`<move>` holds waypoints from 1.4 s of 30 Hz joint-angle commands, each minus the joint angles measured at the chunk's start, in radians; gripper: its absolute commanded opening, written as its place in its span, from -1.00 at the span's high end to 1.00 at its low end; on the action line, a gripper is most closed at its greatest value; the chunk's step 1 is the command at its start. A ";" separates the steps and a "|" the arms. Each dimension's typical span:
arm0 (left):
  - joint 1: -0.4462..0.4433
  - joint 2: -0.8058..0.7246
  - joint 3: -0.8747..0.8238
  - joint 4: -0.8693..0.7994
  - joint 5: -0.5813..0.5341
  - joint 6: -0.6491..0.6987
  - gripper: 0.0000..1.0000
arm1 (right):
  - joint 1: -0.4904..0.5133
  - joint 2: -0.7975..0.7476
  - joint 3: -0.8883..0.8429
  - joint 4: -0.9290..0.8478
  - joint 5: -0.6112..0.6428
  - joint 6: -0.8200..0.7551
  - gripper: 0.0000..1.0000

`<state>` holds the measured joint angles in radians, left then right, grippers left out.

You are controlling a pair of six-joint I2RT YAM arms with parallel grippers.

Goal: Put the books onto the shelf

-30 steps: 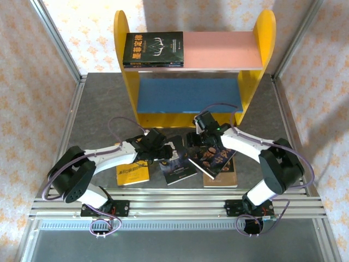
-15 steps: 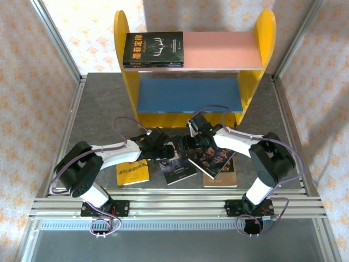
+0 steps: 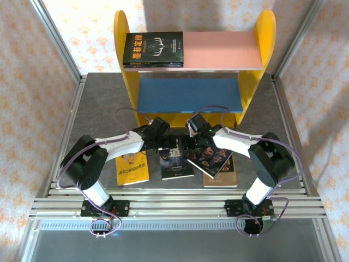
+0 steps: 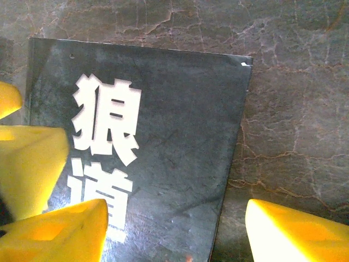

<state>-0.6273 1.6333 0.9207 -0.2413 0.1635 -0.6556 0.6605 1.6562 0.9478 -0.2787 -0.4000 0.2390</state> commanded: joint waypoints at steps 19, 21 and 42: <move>-0.003 -0.075 -0.127 -0.037 -0.013 -0.029 -0.62 | 0.024 0.032 0.011 -0.113 0.120 -0.059 -0.33; -0.003 -0.080 -0.126 -0.043 -0.019 -0.018 -0.61 | 0.024 0.020 0.000 -0.131 0.132 -0.076 -0.33; -0.011 -0.062 -0.140 0.049 0.058 -0.022 -0.62 | 0.028 0.061 0.086 -0.101 0.030 -0.045 -0.29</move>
<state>-0.6285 1.5688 0.7856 -0.2230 0.2062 -0.6758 0.6849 1.6901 1.0046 -0.3592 -0.3485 0.1818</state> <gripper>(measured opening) 0.808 0.648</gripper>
